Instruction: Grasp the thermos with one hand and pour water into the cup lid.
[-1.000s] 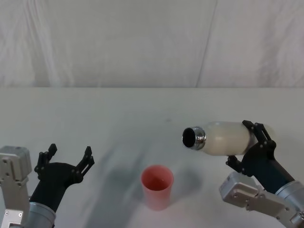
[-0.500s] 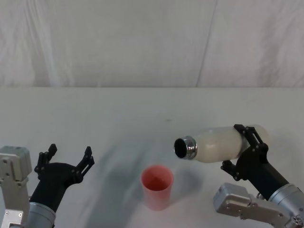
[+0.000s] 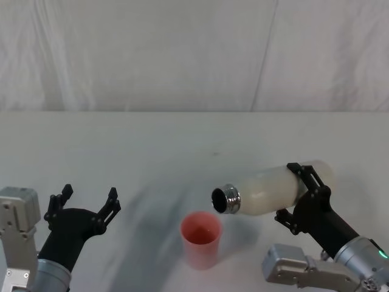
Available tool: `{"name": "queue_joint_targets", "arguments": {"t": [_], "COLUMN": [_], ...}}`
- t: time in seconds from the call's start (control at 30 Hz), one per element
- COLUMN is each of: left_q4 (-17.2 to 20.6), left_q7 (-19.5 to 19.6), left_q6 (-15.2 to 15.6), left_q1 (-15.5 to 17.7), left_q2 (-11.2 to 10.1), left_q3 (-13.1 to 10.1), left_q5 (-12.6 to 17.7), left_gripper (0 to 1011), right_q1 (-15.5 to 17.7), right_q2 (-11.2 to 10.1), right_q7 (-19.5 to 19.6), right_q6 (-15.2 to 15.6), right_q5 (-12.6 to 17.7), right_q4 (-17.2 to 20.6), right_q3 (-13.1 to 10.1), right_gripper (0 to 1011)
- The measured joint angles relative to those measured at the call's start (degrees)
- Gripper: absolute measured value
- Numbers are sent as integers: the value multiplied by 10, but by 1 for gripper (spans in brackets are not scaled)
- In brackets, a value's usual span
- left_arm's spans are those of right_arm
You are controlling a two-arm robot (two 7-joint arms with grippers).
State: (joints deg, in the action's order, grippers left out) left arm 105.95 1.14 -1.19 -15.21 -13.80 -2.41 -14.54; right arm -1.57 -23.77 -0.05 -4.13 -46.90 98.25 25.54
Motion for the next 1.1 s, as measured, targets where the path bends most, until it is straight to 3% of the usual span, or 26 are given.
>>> {"name": "queue_joint_targets", "arguments": {"t": [0.43,1.1], "left_q4": [0,0], "left_q7": [0,0], "left_q6": [0,0], "left_q1": [0,0], "left_q2": [0,0], "left_q3": [0,0], "left_q5": [0,0], "left_gripper": [1001,1001], "right_q1": [-18,-30], "right_q2": [0,-5], "right_q7": [15,24], "right_q6": [6,13], "right_q5": [-28,-46], "right_q4": [-12,-23], "right_q3": [22,37], "right_gripper": [962,962]}}
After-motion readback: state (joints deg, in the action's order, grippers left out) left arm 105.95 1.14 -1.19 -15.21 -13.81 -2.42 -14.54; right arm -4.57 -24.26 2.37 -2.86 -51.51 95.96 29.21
